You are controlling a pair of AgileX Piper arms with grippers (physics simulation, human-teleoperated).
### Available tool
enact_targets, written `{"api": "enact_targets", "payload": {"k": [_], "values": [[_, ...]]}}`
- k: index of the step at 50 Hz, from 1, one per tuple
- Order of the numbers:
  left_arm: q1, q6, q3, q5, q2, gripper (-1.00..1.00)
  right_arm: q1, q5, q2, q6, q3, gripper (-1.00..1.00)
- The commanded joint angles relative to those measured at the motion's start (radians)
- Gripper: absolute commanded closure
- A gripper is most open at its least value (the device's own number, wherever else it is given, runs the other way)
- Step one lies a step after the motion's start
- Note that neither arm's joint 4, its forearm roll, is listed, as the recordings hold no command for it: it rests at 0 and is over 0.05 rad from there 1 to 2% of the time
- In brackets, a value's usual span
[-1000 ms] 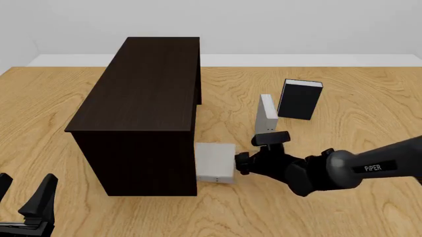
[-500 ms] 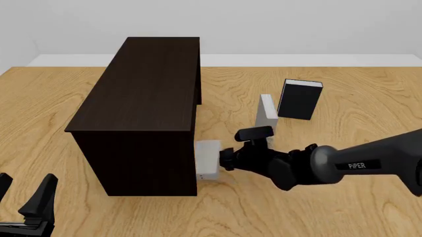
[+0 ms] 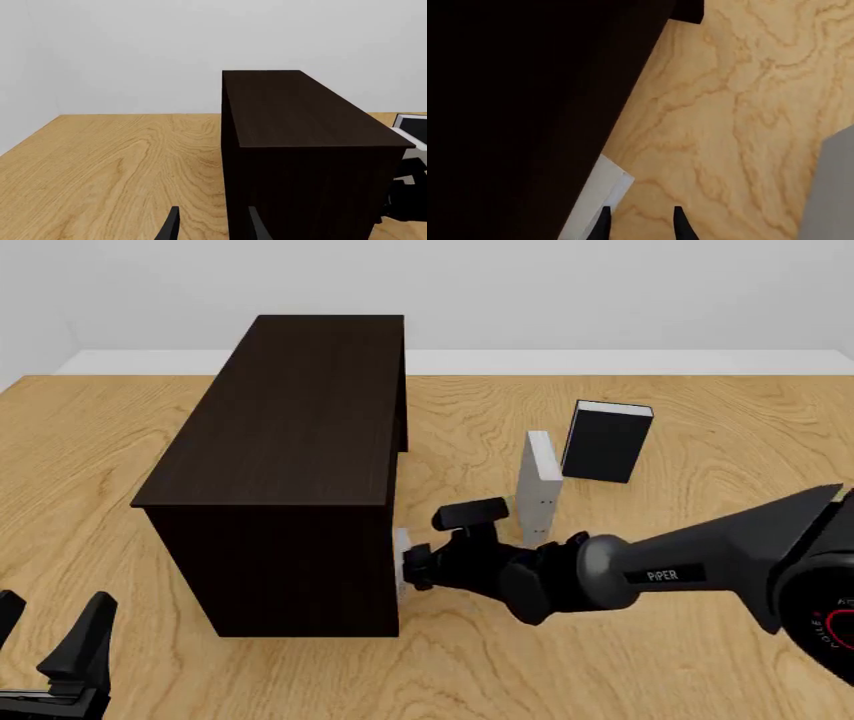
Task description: Pick up the book on the right and place it under the cabinet shelf.
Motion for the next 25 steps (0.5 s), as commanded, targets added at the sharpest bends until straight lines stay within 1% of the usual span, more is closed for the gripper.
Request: {"api": "enact_targets", "payload": {"k": [1,7,10,12,13,16,25], "values": [[-0.001,0.0,0.0,0.001,-0.001,-1.0,0.097,-0.064,0.053,0.175,-0.047,-1.0],[-0.002,0.0,0.0,0.001,-0.001,-1.0,0.104,-0.066,0.053,0.176,-0.049,-1.0],[-0.002,0.0,0.0,0.001,-0.001,-1.0,0.07,-0.065,0.046,0.15,-0.042,-1.0],[-0.001,0.0,0.0,0.001,-0.001,-1.0,0.053,-0.069,0.04,0.144,-0.033,-1.0],[-0.001,0.0,0.0,0.001,-0.001,-1.0,0.014,-0.071,0.025,0.119,-0.02,-1.0],[-0.001,0.0,0.0,0.001,-0.001,-1.0,-0.025,-0.076,-0.003,0.095,0.003,-1.0],[-0.001,0.0,0.0,0.001,-0.001,-1.0,-0.089,-0.084,-0.096,0.041,0.066,-1.0]]}}
